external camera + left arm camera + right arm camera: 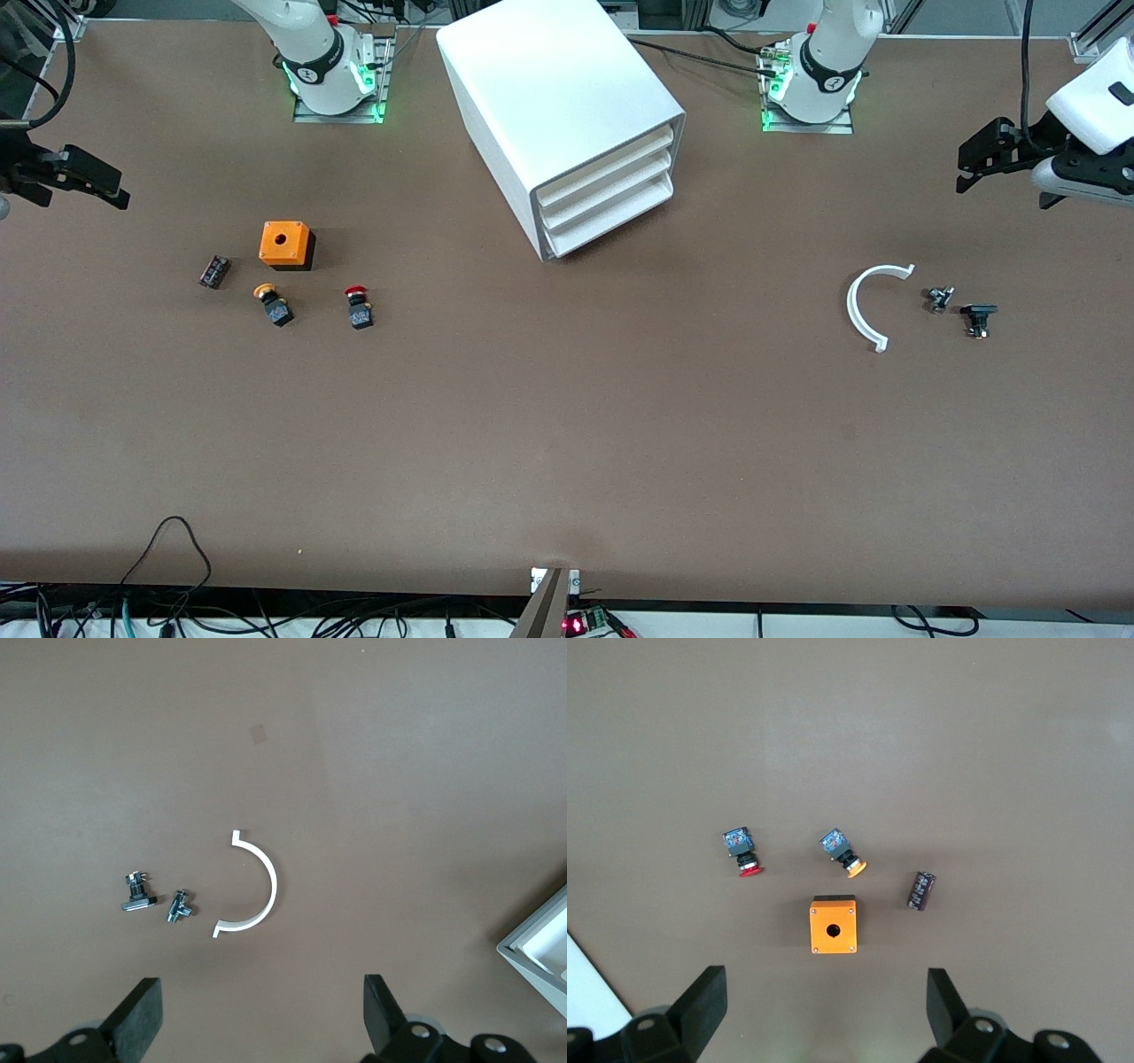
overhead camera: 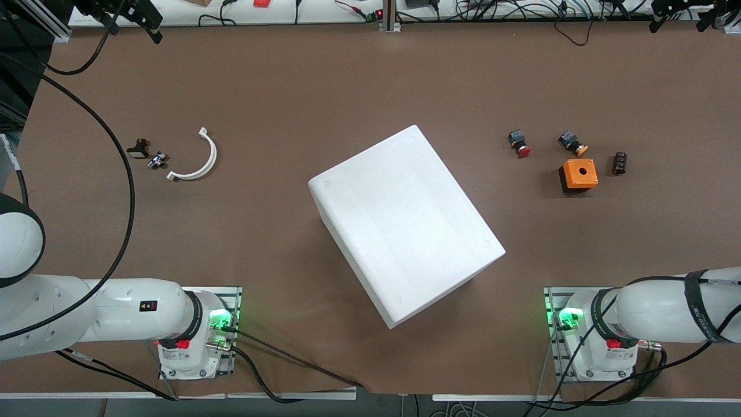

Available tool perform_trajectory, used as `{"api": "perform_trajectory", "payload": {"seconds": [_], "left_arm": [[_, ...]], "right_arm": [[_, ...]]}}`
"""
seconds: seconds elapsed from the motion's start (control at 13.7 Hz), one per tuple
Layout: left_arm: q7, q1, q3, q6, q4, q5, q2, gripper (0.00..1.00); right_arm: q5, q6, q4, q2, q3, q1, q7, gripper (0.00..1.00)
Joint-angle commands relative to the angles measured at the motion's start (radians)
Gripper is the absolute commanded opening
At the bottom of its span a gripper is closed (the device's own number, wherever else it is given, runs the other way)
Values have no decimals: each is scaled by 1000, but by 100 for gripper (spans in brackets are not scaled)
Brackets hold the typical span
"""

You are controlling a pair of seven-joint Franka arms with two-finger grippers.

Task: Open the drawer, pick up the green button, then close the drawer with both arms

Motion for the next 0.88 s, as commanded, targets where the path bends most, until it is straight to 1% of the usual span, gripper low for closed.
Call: {"api": "perform_trajectory", "payload": {"seconds": [0.0,0.15,0.73,0.8], "left_arm": [[3,0,3,-34,11,-19,-4,100],[-8,0,3,-36,35,-19,14,100],[-8,-6,0,-36,38,-19,17,100],[-9,-8,0,-36,52,-19,20,100]], "right_arm": [[7,-14,7,0,-1,1,4,100],[7,-12,7,-2,-1,1,5,100],[6,-12,7,-2,0,1,4,100],[6,-12,7,-2,0,3,4,100]]}}
